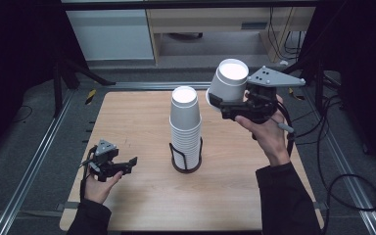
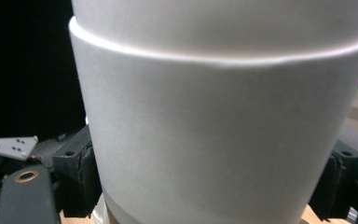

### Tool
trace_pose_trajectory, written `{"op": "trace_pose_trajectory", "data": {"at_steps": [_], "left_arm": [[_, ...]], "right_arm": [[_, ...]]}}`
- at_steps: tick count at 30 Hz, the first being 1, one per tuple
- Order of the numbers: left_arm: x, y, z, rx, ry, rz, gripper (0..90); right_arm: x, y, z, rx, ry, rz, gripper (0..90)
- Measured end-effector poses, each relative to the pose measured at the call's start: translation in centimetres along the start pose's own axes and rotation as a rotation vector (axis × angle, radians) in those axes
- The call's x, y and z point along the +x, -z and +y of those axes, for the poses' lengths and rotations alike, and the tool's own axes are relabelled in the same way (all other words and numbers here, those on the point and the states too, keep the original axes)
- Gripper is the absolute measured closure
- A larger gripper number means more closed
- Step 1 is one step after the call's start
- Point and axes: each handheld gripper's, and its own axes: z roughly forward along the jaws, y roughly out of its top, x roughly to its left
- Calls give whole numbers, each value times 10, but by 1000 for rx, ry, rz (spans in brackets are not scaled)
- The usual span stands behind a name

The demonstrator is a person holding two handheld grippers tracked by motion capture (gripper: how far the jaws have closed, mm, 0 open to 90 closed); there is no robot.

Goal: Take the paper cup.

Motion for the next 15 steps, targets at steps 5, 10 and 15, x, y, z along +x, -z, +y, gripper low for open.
{"op": "trace_pose_trajectory", "data": {"at_steps": [5, 10, 15], "left_arm": [[-2, 0, 0, -2, -2, -5, 189], [-3, 0, 0, -4, -5, -10, 190], [-4, 1, 1, -8, -9, -19, 193]], "right_arm": [[-5, 8, -10, 13, -6, -12, 158], [-10, 13, -25, 32, -7, -14, 158], [-11, 18, -42, 58, 4, -7, 158]]}}
